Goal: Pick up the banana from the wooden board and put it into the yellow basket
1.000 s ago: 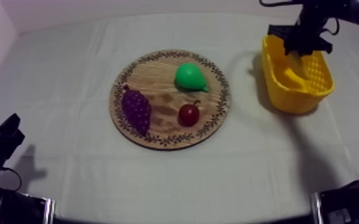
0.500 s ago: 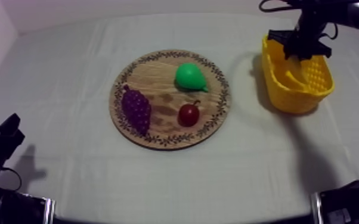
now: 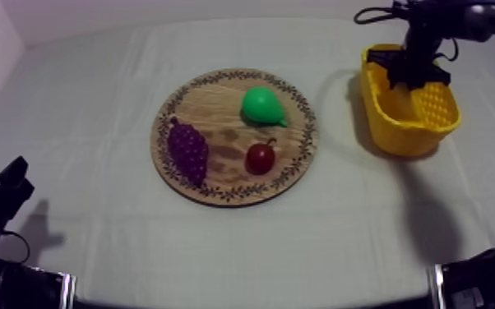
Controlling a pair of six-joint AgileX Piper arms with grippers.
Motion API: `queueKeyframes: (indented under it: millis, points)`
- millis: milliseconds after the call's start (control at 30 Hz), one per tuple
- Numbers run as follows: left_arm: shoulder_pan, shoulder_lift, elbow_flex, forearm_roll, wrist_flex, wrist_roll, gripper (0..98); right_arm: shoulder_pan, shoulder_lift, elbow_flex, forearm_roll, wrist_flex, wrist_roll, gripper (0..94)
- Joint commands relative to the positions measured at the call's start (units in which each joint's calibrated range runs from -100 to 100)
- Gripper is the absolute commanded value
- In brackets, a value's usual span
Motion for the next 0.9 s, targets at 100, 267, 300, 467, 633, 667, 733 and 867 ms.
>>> queueKeyframes:
  millis: [100,267,300,467,633,667,733,867]
  points:
    - [0.00,-0.03,0.03,-0.02,0.00,-0.01,0.1,-0.07,0.51,-0.40,0.05,-0.51,-0.01,22.1]
    - [0.00,-0.03,0.03,-0.02,0.00,-0.01,0.1,-0.35,0.81,-0.58,0.37,-0.56,-0.37,29.2]
    - [0.00,-0.03,0.03,-0.02,0.00,-0.01,0.1,-0.42,0.83,-0.55,0.48,-0.57,-0.48,30.3]
    - [0.00,-0.03,0.03,-0.02,0.00,-0.01,0.1,-0.64,0.88,-0.60,0.83,-0.55,-0.85,36.2]
    - [0.00,-0.03,0.03,-0.02,0.00,-0.01,0.1,-0.53,0.86,-0.82,0.99,-0.52,-0.95,39.3]
    - [0.00,-0.03,0.03,-0.02,0.00,-0.01,0.1,-0.47,0.84,-0.89,0.98,-0.54,-0.90,38.7]
    - [0.00,-0.03,0.03,-0.02,0.00,-0.01,0.1,-0.41,0.79,-1.11,0.88,-0.56,-0.63,34.8]
    - [0.00,-0.03,0.03,-0.02,0.00,-0.01,0.1,-0.37,0.37,-1.55,1.15,-0.73,-0.35,19.2]
